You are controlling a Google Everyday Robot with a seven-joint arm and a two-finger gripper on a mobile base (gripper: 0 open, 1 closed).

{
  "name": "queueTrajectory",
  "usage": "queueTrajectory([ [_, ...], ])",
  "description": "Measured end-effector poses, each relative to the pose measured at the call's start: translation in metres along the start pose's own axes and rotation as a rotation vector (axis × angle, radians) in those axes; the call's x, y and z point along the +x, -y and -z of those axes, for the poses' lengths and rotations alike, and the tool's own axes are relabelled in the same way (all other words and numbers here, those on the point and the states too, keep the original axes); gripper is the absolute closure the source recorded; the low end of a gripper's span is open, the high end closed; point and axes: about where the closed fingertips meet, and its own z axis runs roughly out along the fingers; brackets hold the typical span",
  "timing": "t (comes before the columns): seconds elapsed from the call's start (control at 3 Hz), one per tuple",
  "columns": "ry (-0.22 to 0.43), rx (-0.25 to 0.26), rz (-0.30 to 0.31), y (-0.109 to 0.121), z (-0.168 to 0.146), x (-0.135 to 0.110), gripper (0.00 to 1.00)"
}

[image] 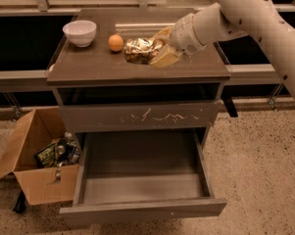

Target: Pick orange can from middle drawer and place on counter

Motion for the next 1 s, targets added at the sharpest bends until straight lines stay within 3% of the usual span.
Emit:
queueTrajectory([
  [0.33,0.0,0.0,0.0,0.0,0.0,0.0,1.0],
  [0.67,-0.021,0.033,-0.04,0.027,-0.005,0.002,1.0],
  [1.0,-0.09,0.082,-0.141,0.065,-0.024,0.024,1.0],
])
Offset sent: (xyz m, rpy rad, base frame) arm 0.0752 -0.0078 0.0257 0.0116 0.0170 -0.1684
